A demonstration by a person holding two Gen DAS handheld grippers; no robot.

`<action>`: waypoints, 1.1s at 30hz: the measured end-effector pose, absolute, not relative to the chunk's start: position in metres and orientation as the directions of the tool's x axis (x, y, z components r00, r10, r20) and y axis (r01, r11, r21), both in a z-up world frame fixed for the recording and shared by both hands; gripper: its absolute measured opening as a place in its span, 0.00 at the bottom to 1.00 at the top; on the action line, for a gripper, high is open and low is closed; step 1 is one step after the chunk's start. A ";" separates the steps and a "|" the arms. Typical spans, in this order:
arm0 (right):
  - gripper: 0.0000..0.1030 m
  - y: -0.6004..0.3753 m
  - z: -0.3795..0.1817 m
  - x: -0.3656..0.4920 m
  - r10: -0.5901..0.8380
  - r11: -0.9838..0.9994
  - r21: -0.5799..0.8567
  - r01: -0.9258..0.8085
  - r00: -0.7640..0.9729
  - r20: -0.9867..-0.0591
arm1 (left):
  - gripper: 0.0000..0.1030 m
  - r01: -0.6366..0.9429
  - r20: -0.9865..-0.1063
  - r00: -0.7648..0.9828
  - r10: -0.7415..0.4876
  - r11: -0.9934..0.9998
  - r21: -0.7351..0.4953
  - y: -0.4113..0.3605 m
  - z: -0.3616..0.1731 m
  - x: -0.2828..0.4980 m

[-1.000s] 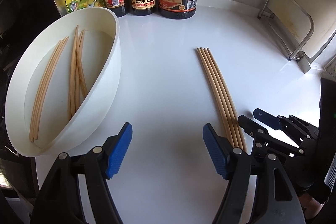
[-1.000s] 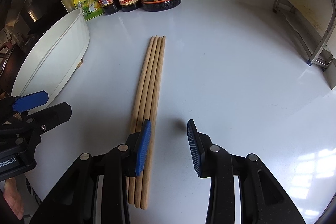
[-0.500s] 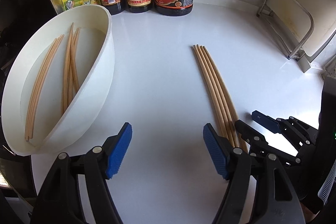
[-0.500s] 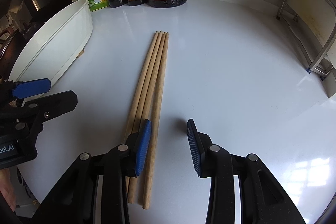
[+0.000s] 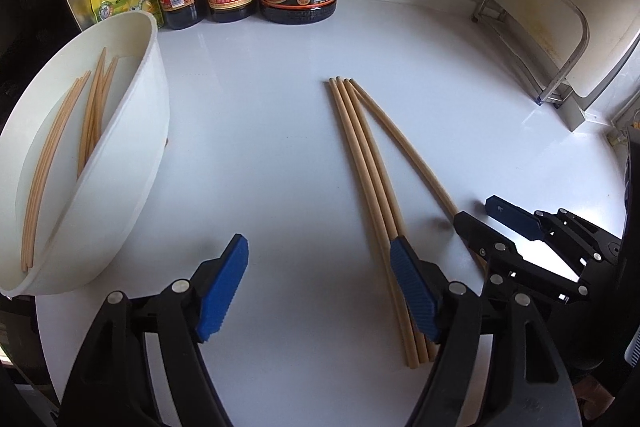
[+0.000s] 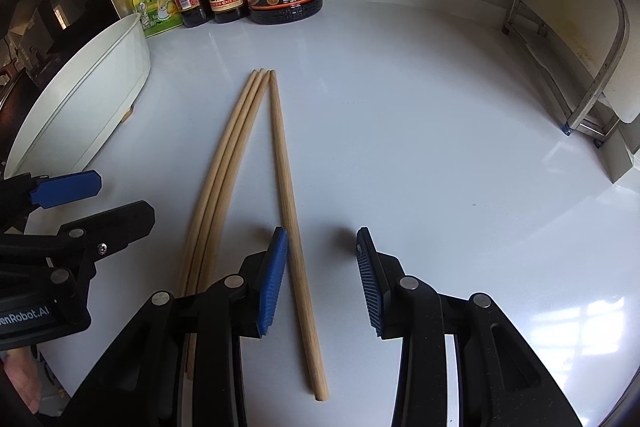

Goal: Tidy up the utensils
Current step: 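Close the right tool on one chopstick while the left tool grasps another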

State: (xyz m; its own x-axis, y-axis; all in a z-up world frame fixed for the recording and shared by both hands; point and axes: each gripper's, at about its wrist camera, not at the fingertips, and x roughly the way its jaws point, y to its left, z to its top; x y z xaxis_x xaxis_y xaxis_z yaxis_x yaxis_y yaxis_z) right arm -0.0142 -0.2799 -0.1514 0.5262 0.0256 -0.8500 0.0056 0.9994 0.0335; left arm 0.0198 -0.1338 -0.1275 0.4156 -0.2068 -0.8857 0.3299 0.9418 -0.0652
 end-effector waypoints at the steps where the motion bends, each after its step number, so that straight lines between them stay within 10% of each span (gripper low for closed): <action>1: 0.33 -0.283 -0.151 -0.015 0.025 0.999 0.037 0.011 0.526 -0.850 | 0.70 0.335 -0.887 0.413 -0.206 0.940 -0.062 -0.136 -0.130 0.020; 33: 0.33 -0.280 -0.152 -0.010 0.030 0.999 0.015 -0.032 0.540 -0.841 | 0.73 0.277 -0.907 0.398 -0.134 0.961 -0.020 -0.137 -0.152 0.042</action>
State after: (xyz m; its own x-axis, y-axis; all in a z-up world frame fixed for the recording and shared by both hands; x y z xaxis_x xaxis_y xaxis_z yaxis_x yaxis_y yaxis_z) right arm -0.0098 -0.2804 -0.1516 0.5401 0.0300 -0.8410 -0.0323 0.9994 0.0149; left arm 0.0422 -0.1374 -0.1520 0.3982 -0.1339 -0.9075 0.2769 0.9607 -0.0202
